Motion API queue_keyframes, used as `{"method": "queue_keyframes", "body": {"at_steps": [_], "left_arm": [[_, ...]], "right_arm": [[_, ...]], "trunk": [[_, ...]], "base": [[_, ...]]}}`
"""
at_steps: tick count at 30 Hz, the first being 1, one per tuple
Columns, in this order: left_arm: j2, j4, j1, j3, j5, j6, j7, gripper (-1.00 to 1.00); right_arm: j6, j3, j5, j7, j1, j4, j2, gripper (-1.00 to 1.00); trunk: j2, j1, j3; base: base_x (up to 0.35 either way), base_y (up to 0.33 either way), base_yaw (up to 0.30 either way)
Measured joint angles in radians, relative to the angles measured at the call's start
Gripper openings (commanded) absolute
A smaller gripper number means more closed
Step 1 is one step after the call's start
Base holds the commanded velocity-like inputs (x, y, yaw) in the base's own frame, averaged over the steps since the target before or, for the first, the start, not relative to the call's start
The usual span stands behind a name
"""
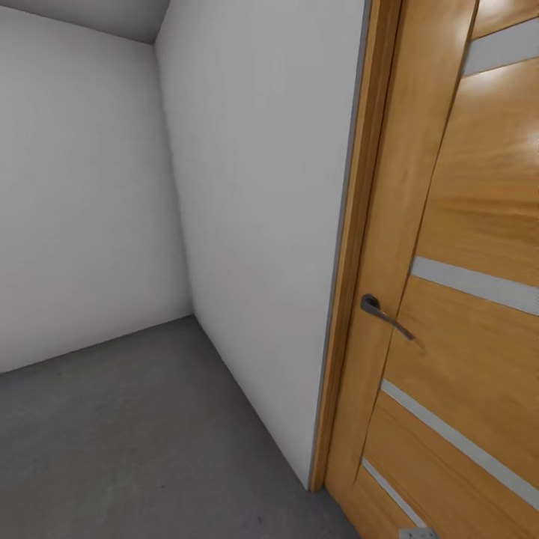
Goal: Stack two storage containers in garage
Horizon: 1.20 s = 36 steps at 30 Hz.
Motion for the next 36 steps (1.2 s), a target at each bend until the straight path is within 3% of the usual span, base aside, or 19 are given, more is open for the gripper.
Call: {"method": "queue_keyframes", "body": {"at_steps": [19, 36], "left_arm": [[0.000, 0.001, 0.000, 0.000, -0.002, 0.000, 0.000, 1.00], [0.000, 0.001, 0.000, 0.000, 0.000, 0.001, 0.000, 1.00]], "right_arm": [[0.000, 0.000, 0.000, 0.000, 0.000, 0.000, 0.000, 1.00], [0.000, 0.000, 0.000, 0.000, 0.000, 0.000, 0.000, 1.00]], "trunk": [[0.000, 0.000, 0.000], [0.000, 0.000, 0.000]], "base": [[0.218, 0.190, -0.278], [0.020, 0.015, -0.278]]}}
